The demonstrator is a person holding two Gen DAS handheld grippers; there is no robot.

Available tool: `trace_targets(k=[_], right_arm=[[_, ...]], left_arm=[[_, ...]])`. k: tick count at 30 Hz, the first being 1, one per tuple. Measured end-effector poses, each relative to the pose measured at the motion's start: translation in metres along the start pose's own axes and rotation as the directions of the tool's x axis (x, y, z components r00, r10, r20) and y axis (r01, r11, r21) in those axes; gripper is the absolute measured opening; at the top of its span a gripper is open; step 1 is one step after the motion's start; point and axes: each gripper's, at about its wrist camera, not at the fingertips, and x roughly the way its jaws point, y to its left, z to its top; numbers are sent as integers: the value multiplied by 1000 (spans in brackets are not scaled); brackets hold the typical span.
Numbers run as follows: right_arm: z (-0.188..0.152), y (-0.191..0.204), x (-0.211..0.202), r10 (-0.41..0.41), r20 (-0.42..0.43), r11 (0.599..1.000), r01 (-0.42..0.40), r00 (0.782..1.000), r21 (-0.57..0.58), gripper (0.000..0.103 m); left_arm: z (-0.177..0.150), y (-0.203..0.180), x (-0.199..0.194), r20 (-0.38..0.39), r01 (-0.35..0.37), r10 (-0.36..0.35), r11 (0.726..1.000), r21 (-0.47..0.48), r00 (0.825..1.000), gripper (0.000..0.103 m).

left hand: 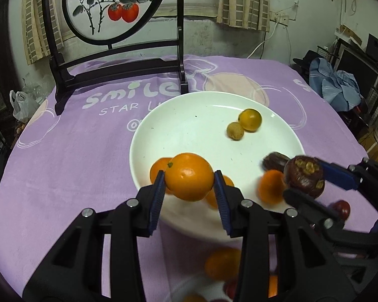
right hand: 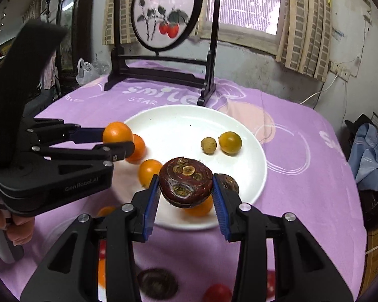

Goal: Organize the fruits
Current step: 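Carry both held fruits onto the white plate and open both grippers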

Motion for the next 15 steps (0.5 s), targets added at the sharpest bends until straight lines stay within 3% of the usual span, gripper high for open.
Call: trace_targets(k=[8, 11, 15], right_arm=[[3, -4, 32, -31, -52, 999, 30, 998, -12, 43], [2, -3, 31, -54, -50, 998, 53, 997, -26, 44], [0, -3, 24, -66, -48, 998, 64, 997, -28, 45]], left_arm=[[8, -4, 32, -48, -9, 9, 1000, 3, 999, 41], [5, -6, 29, -23, -23, 23, 1000, 6, 999, 64], [3, -8, 19, 1, -10, 10, 1000, 8, 1000, 65]])
